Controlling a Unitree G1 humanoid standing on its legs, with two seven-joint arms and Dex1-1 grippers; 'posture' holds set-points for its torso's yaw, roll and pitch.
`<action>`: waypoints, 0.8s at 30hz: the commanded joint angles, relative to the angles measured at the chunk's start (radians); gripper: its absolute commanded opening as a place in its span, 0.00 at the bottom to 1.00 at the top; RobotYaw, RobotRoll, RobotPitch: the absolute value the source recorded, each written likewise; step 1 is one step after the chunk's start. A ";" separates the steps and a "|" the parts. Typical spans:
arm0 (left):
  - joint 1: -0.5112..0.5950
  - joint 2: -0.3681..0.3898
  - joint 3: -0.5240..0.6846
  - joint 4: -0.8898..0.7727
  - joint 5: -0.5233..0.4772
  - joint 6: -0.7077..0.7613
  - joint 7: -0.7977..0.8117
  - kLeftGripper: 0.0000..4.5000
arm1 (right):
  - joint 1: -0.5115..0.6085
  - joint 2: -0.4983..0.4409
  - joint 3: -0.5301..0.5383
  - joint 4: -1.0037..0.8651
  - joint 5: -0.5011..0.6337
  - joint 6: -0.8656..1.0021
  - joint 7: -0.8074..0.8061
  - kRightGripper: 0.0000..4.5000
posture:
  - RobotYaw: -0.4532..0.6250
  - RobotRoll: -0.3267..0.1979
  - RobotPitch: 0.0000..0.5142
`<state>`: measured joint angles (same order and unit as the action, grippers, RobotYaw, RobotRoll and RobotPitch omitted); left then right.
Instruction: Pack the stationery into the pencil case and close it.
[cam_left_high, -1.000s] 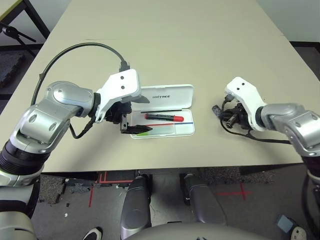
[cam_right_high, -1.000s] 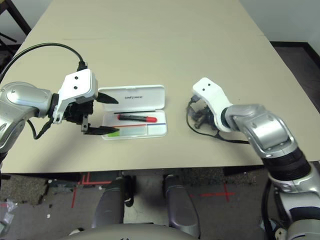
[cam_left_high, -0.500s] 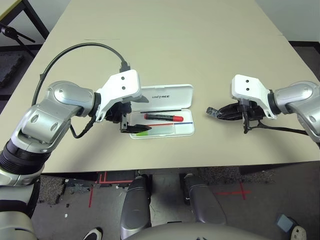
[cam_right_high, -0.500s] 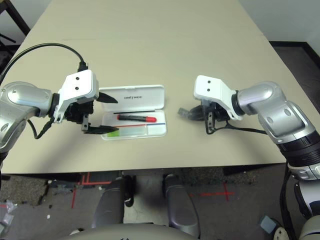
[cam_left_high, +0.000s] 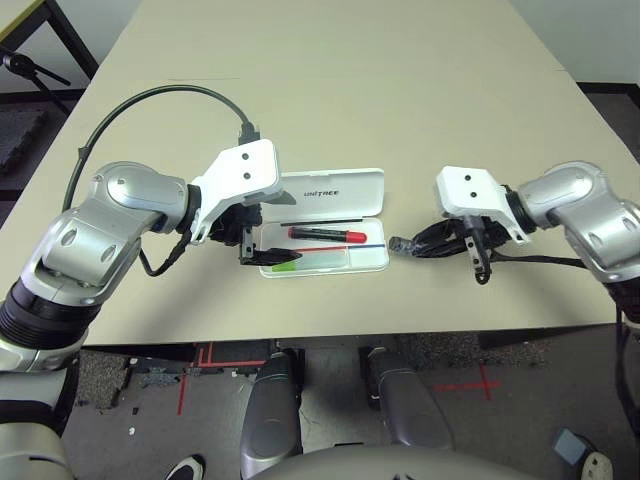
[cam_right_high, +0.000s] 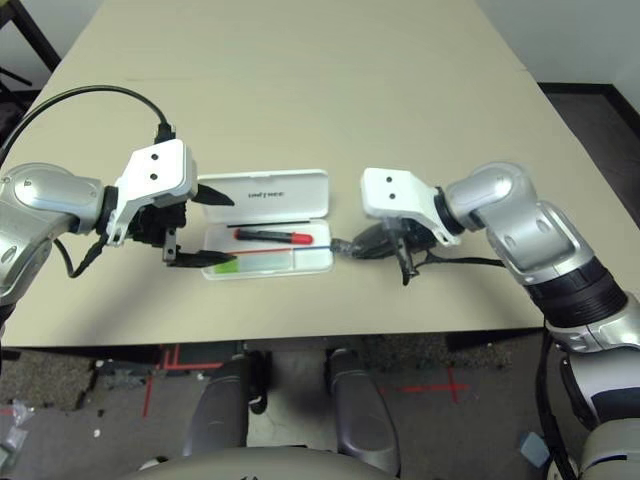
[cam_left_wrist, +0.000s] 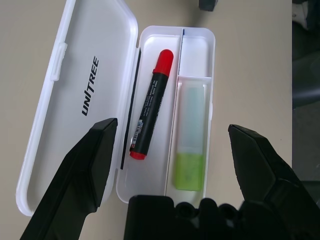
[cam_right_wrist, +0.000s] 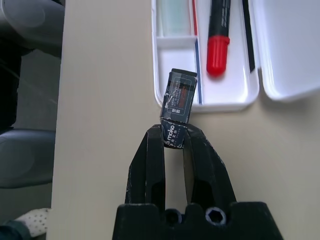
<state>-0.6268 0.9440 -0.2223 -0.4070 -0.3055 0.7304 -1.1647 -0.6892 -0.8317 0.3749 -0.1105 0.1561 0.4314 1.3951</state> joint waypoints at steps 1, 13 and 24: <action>-0.007 0.004 -0.019 0.003 0.014 0.004 0.002 1.00 | -0.013 0.026 0.024 0.021 -0.022 -0.025 0.005 0.06 | 0.35 0.62 0.37; 0.009 0.011 -0.012 -0.021 0.011 0.023 0.018 1.00 | -0.037 0.135 0.057 0.086 -0.092 -0.072 -0.034 0.06 | 0.37 0.62 0.37; 0.014 0.008 -0.013 -0.022 0.010 0.022 0.026 1.00 | -0.029 0.172 0.043 0.102 -0.125 -0.103 -0.071 0.52 | 0.37 0.62 0.37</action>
<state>-0.6221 0.9466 -0.2247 -0.4148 -0.3031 0.7479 -1.1459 -0.7224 -0.6607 0.4215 -0.0122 0.0348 0.3389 1.3288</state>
